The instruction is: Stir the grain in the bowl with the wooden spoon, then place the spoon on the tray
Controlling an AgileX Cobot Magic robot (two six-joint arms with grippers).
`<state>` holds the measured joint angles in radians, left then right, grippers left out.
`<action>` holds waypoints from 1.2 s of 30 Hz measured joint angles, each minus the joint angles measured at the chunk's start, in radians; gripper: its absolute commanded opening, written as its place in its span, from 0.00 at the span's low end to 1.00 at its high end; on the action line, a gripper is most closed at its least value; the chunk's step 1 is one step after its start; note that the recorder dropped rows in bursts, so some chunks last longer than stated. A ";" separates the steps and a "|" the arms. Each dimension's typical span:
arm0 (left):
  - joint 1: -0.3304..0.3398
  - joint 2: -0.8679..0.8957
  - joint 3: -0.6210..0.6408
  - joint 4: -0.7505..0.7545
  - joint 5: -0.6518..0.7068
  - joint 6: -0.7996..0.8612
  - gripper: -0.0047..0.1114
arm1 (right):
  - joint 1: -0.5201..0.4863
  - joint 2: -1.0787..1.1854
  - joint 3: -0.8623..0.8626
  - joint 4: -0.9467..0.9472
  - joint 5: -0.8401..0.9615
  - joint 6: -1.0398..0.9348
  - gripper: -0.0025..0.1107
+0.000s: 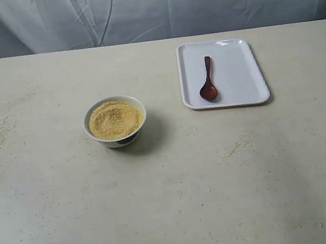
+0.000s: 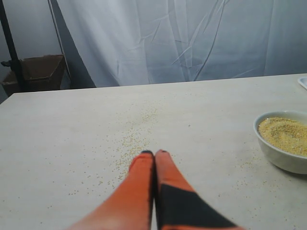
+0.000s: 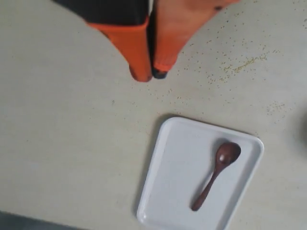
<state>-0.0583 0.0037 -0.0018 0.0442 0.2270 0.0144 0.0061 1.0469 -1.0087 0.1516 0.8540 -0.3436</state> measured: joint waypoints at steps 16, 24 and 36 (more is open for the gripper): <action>0.000 0.000 0.000 0.000 0.000 0.000 0.04 | 0.000 -0.758 0.504 0.037 -0.224 -0.015 0.02; 0.000 0.000 0.000 0.000 0.000 0.000 0.04 | 0.000 -0.796 0.674 0.041 -0.260 -0.015 0.02; 0.000 0.000 0.000 0.000 0.000 0.000 0.04 | 0.000 -0.806 0.685 0.043 -0.268 -0.019 0.02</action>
<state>-0.0583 0.0037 -0.0018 0.0442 0.2270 0.0144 0.0061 0.2406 -0.3241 0.1947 0.5861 -0.3625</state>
